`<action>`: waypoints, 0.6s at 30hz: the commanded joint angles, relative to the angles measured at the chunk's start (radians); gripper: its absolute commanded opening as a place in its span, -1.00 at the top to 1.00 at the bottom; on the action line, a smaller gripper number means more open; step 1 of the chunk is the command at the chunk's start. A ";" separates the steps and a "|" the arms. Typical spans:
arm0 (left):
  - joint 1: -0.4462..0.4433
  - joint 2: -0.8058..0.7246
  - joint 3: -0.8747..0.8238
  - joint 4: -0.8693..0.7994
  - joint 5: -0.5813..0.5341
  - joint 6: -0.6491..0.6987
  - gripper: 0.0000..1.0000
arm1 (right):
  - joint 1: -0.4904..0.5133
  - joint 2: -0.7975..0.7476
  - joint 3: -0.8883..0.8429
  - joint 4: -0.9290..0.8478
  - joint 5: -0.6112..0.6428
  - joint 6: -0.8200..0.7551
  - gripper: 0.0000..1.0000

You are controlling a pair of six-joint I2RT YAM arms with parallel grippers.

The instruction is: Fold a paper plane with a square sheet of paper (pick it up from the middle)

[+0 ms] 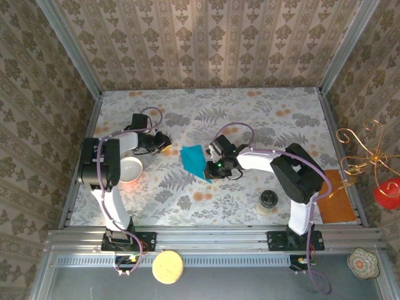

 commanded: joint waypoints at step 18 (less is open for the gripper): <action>-0.291 -0.455 -0.345 0.254 -0.206 -0.163 -0.60 | -0.154 -0.036 0.093 0.057 -0.185 -0.046 0.00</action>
